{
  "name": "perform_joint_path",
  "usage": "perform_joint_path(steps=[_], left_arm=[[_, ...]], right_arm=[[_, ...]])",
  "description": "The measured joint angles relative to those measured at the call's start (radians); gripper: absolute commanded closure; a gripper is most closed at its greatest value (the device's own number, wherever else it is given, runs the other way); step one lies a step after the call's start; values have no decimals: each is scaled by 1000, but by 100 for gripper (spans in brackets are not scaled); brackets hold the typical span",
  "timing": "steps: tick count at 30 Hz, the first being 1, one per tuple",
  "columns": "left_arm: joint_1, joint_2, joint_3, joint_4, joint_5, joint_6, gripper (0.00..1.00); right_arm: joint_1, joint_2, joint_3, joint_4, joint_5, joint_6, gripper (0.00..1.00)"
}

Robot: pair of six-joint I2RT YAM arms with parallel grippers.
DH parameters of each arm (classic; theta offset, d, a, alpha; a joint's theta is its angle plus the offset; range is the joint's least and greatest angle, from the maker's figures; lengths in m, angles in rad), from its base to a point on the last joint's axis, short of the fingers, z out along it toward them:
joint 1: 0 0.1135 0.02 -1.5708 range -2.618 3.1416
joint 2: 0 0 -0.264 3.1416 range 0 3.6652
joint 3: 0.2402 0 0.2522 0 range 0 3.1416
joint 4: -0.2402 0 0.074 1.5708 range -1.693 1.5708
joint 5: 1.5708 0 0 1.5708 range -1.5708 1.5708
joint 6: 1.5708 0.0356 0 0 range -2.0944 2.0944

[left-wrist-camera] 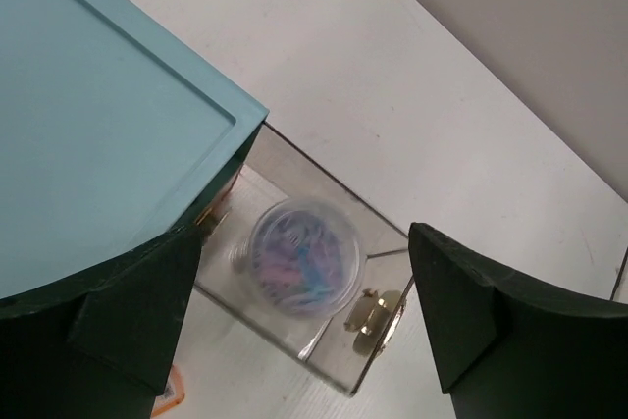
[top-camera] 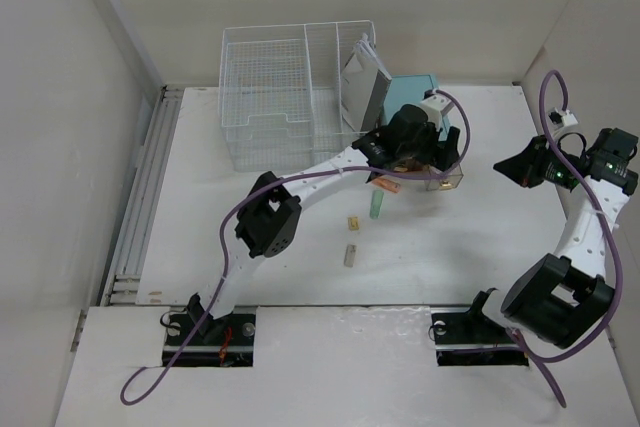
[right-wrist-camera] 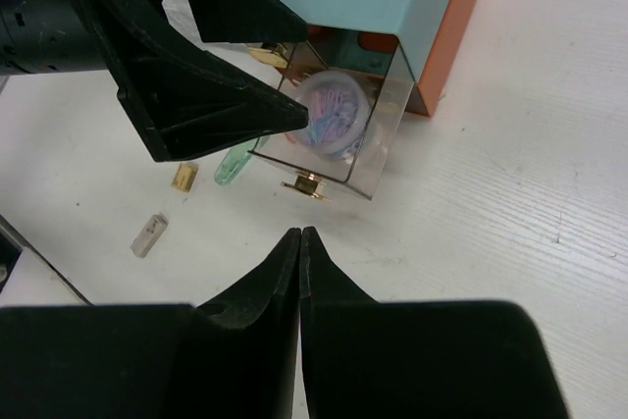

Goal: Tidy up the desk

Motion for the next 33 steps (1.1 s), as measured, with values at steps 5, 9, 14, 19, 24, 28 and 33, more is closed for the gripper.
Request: perform_joint_path(steps=[5, 9, 14, 19, 24, 28, 33], left_arm=[[1, 0, 6, 1, -1, 0, 11], [3, 0, 28, 3, -3, 0, 36], [0, -32, -8, 23, -38, 13, 94], [-16, -199, -185, 36, -107, 30, 93], [-39, -516, -542, 153, -147, -27, 65], [-44, -674, -777, 282, -150, -101, 29], [-44, -685, -1036, 400, -133, -172, 26]], right_arm=[[0, 0, 0, -3, 0, -6, 93], [0, 0, 0, -5, 0, -13, 100], [0, 12, 0, -42, -15, -49, 100], [0, 61, 3, -153, -43, -154, 100], [92, 127, 95, -271, -24, -305, 96], [201, 129, 130, -297, 33, -436, 94], [285, 53, 40, -246, 188, -587, 94]])
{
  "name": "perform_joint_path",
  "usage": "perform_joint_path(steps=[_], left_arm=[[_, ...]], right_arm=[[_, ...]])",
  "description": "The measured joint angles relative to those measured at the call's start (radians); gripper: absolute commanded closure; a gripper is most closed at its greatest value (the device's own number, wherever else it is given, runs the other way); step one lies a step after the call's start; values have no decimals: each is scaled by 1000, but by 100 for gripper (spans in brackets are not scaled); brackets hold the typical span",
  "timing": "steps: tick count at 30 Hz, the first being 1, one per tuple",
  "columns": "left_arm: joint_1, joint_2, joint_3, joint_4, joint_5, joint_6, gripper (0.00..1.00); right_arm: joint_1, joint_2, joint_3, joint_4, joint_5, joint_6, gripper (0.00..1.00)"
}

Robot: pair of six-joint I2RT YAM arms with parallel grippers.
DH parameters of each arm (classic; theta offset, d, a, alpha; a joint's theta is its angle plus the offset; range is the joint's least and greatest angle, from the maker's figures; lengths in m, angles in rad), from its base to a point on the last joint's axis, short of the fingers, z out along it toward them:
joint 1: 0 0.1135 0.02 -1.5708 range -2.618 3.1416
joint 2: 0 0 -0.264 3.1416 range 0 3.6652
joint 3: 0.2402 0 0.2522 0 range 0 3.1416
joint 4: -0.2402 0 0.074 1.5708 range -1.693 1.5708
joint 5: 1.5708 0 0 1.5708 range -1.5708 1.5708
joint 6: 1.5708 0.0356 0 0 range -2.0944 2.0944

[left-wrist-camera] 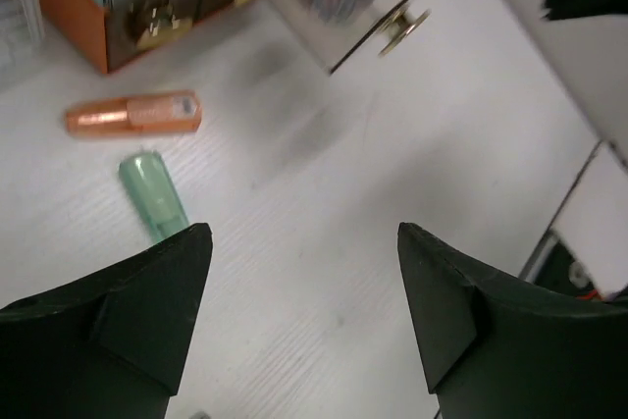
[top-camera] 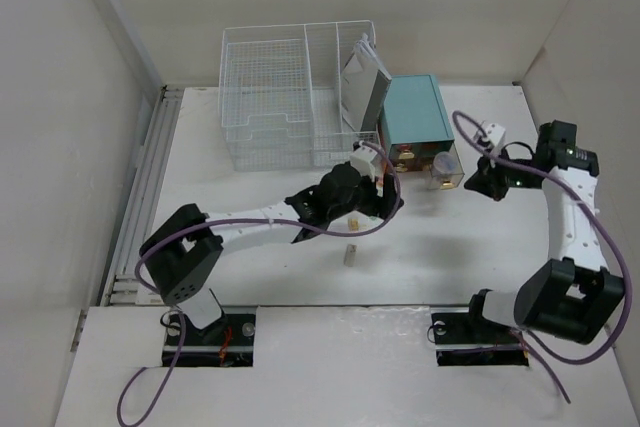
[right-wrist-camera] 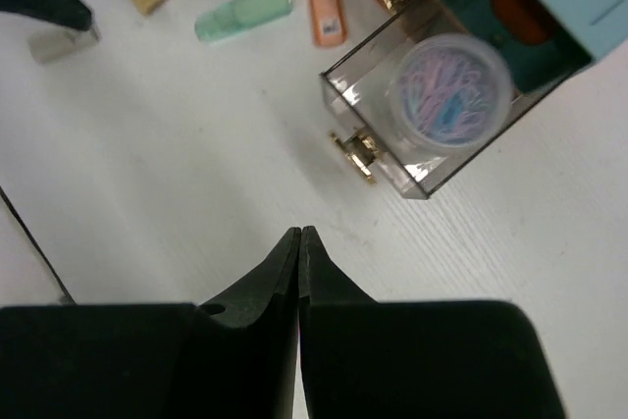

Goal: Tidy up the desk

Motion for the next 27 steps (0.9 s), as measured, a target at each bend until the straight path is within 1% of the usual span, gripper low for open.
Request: perform_joint_path(steps=[2, 5, 6, 8, 11, 13, 19, 23, 27], left_arm=[[-9, 37, -26, -12, -10, 8, 26], [-37, 78, -20, -29, -72, 66, 26], [-52, 87, -10, -42, -98, 96, 26], [-83, 105, 24, -64, -165, 162, 26], [-129, 127, 71, -77, -269, 270, 26], [-151, 139, 87, -76, -329, 347, 26], [-195, 228, 121, -45, -523, 580, 29], [-206, 312, 116, 39, -631, 740, 29], [-217, 385, 83, 203, -745, 906, 26]], right_arm=[[43, -58, -65, 37, 70, -33, 96], [126, -146, -154, 113, 164, -55, 97], [154, -163, -174, 139, 193, -50, 99], [199, -160, -196, 188, 236, -37, 99], [212, -87, -199, 276, 280, 8, 100], [212, -2, -190, 329, 305, 43, 100], [216, 170, -132, 402, 345, 133, 100], [237, 201, -103, 446, 369, 194, 100], [252, 251, -56, 488, 389, 246, 100]])
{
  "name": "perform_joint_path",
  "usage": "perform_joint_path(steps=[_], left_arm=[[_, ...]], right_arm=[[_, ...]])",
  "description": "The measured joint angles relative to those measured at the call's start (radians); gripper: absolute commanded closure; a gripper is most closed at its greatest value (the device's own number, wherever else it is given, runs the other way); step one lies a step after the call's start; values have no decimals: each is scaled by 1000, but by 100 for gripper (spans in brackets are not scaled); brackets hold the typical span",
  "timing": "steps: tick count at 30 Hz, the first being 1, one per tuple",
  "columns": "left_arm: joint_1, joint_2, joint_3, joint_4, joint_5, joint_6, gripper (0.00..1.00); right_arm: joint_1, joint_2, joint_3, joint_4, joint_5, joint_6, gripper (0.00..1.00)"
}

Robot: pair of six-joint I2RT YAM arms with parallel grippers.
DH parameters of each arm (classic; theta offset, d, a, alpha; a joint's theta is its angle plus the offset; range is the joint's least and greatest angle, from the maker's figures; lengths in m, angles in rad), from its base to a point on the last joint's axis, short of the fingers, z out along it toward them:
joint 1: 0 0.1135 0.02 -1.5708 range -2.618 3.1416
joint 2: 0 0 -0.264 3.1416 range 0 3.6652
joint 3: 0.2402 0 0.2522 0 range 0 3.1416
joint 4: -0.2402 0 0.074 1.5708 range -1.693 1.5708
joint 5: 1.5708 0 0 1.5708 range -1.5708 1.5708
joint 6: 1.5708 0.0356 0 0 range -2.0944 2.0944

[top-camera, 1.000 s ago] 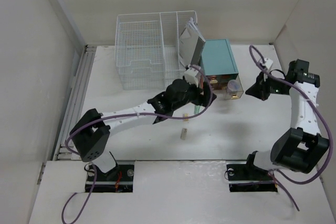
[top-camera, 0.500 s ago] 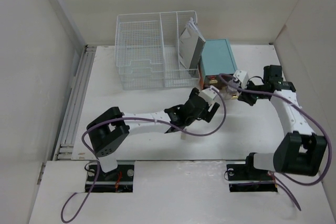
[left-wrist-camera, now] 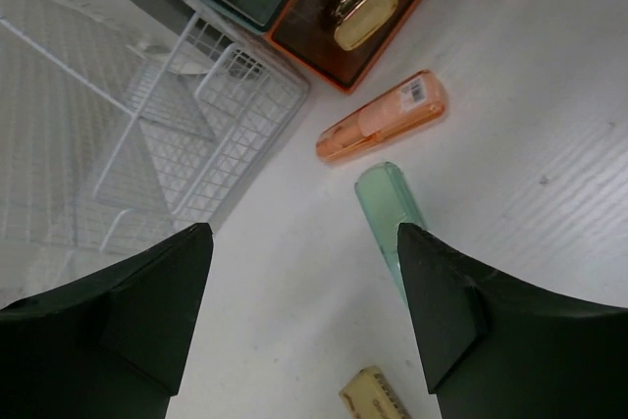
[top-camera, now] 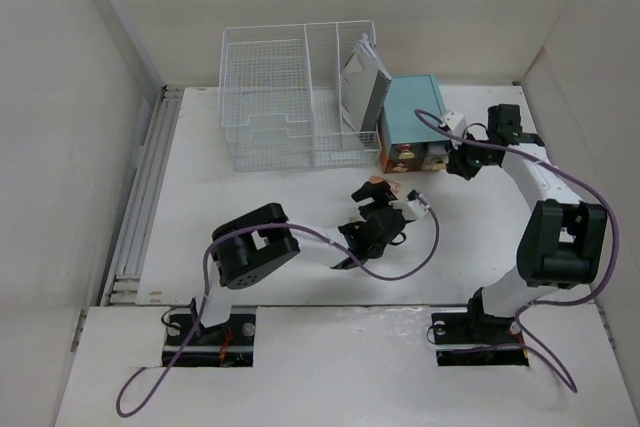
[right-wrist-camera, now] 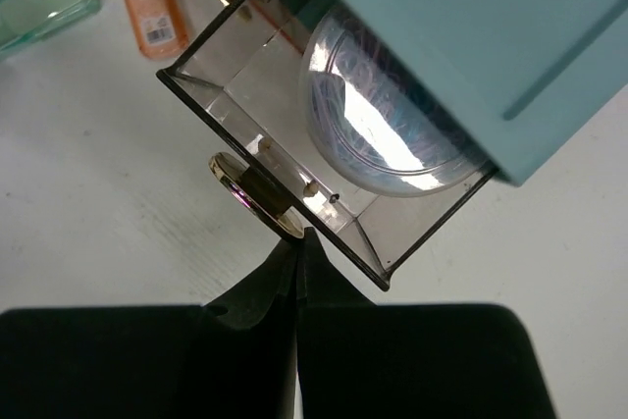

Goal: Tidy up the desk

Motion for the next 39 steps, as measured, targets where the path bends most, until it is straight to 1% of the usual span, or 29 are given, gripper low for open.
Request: perform_joint_path(steps=[2, 3, 5, 7, 9, 10, 14, 16, 17, 18, 23, 27, 33, 39], left_arm=[[-8, 27, -27, 108, -53, 71, 26], [-10, 32, -39, 139, -70, 83, 25], [-13, 28, -50, 145, -71, 60, 25], [-10, 2, -50, 114, -40, -28, 25], [-3, -50, -50, 81, 7, -121, 28], [0, -78, -50, 71, 27, -157, 28], [32, -221, -50, 37, 177, -386, 35], [62, -270, -48, 40, 276, -513, 39], [81, -282, -47, 46, 337, -592, 39], [104, -288, -46, 51, 366, -633, 39], [199, -253, -58, 116, 578, -926, 39], [222, -196, -93, 202, 692, -1111, 39], [229, -120, -132, 320, 768, -1300, 39], [236, -76, -177, 467, 772, -1429, 39]], right_arm=[[2, 21, 12, 26, 2, 27, 100], [3, 28, 14, 41, 3, 39, 100], [5, 40, 17, 64, 7, 63, 100], [7, 51, 21, 86, 8, 81, 100], [7, 64, 26, 107, 9, 103, 100], [7, 69, 29, 111, 10, 106, 100], [13, 95, 44, 134, 11, 132, 100], [16, 102, 45, 148, 11, 146, 100], [18, 106, 46, 153, 11, 153, 100], [19, 111, 49, 156, 11, 159, 100], [19, 122, 57, 169, 11, 189, 100], [19, 127, 57, 176, 13, 211, 100], [21, 127, 57, 186, 23, 257, 100], [23, 127, 59, 183, 31, 278, 100]])
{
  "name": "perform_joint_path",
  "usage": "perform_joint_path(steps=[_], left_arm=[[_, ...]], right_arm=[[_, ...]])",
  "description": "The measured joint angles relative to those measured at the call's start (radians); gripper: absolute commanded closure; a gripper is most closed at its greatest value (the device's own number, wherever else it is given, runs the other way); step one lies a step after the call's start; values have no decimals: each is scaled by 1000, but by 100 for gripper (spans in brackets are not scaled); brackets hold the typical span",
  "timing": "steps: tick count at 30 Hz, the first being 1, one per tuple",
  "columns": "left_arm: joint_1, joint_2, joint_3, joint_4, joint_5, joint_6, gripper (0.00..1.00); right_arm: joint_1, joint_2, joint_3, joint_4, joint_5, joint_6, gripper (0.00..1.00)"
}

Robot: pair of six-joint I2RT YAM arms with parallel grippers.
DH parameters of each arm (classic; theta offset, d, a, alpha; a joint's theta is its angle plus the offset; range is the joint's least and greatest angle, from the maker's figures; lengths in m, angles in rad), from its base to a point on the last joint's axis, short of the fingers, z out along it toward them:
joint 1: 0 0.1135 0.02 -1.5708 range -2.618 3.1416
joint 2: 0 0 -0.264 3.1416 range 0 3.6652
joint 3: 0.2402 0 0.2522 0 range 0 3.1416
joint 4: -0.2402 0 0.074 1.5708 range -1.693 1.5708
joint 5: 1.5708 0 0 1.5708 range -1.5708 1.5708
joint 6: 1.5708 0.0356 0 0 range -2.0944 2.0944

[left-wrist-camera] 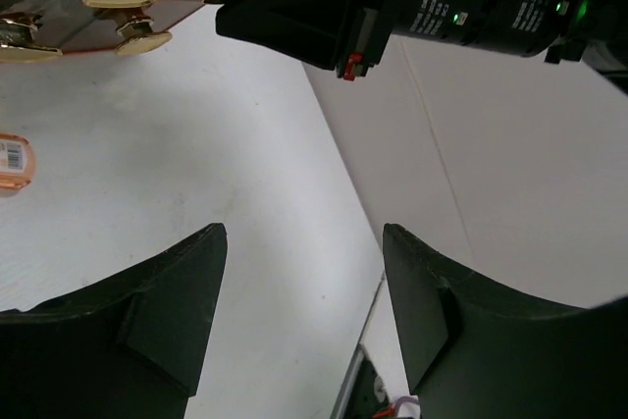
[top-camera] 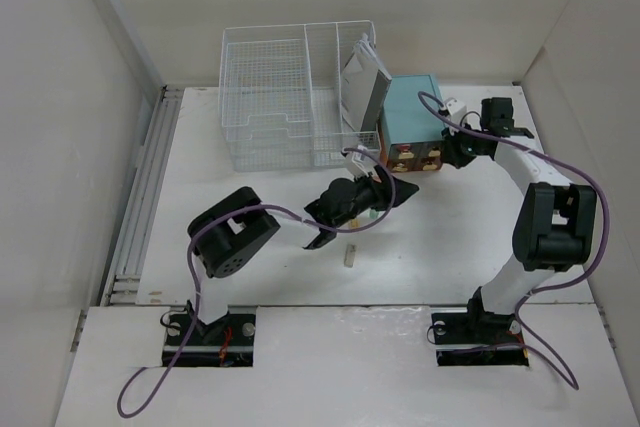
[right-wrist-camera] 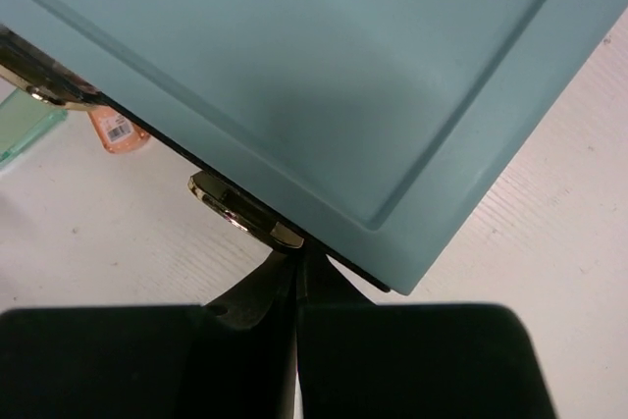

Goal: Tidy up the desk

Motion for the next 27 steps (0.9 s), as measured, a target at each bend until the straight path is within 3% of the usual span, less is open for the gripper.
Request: perform_joint_path(steps=[5, 6, 16, 27], left_arm=[[17, 77, -12, 115, -12, -106, 39], [19, 99, -12, 130, -17, -128, 40], [26, 278, 37, 152, -83, -281, 42], [32, 317, 135, 176, -144, -375, 42]], right_arm=[[-33, -13, 19, -69, -84, -82, 74], [-45, -28, 19, -92, -106, -106, 72], [-233, -243, 18, -324, -288, -306, 72], [-264, -308, -42, -432, -391, -386, 72]])
